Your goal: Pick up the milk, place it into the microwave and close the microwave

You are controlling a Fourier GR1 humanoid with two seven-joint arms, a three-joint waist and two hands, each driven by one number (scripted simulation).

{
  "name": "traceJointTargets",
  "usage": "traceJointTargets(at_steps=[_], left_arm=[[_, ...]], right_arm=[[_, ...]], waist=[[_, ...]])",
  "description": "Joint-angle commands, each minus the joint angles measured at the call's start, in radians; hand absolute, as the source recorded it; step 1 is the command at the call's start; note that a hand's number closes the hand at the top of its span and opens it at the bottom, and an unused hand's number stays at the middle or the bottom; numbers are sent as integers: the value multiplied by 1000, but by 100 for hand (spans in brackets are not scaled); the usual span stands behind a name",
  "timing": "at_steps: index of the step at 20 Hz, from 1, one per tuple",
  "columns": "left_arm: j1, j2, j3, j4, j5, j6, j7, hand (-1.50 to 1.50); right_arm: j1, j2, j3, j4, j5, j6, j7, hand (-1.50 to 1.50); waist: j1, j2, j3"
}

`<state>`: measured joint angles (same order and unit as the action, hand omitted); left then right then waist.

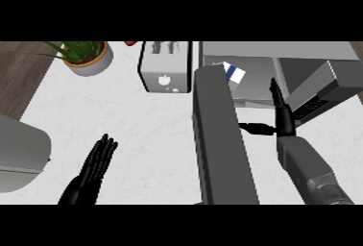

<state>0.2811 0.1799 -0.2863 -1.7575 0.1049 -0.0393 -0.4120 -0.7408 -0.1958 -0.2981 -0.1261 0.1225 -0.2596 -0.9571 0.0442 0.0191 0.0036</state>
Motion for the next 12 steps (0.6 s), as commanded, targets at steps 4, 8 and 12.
traceJointTargets(at_steps=[4,8,12], left_arm=[[-6,-44,-40,25,-60,34,-17,-150],[16,-35,-24,30,-33,9,-37,-150],[-52,-16,-36,45,27,-73,44,-150]], right_arm=[[136,-4,5,-12,-9,169,-111,-150],[210,37,-1,-49,-37,259,-171,-150],[254,38,-7,-93,-67,425,-202,-150]], waist=[[-24,-11,-2],[-36,-17,-3],[-53,-19,-3]])
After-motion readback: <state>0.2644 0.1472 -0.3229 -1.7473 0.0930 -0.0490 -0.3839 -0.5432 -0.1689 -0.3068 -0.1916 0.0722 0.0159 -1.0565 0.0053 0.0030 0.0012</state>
